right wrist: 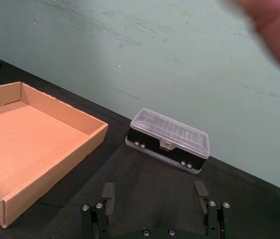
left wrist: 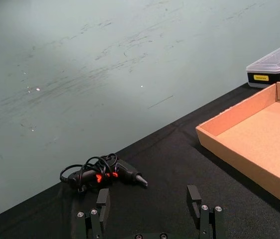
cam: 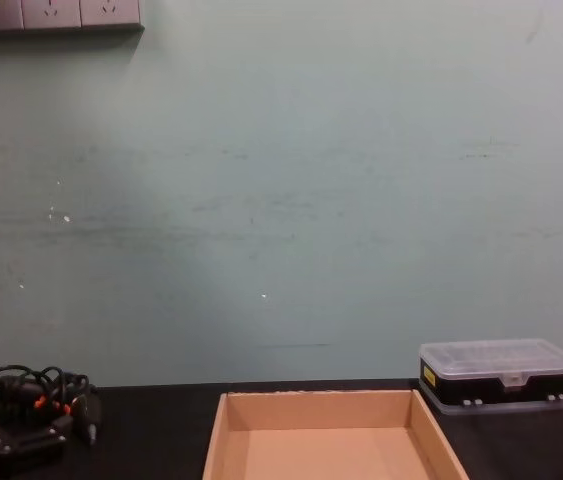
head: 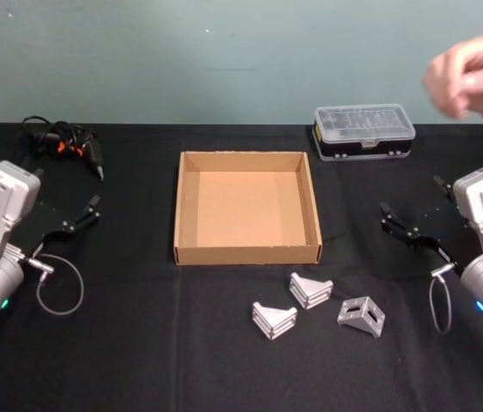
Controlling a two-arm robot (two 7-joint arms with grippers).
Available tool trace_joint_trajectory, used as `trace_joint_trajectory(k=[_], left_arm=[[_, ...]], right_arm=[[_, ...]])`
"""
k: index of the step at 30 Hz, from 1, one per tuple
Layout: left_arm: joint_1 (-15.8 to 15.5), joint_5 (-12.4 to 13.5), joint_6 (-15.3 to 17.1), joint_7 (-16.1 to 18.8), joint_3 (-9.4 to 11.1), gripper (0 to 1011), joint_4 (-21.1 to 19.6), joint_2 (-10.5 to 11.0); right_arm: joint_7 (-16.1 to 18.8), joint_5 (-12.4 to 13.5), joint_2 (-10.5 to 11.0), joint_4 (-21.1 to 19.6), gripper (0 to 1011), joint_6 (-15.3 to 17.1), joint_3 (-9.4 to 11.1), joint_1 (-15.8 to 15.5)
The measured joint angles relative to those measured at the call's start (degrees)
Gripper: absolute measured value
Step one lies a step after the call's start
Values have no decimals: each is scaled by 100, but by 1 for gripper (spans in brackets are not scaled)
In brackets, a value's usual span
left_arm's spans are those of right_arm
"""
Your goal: Use one hand to pick up the angle iron from the table and place it into the box.
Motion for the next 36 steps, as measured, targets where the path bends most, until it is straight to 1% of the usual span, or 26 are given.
trace_joint_trajectory(k=[36], left_arm=[[0,0,0,0,0,1011,0,0]], right_arm=[[0,0,0,0,1002,0,0,0]])
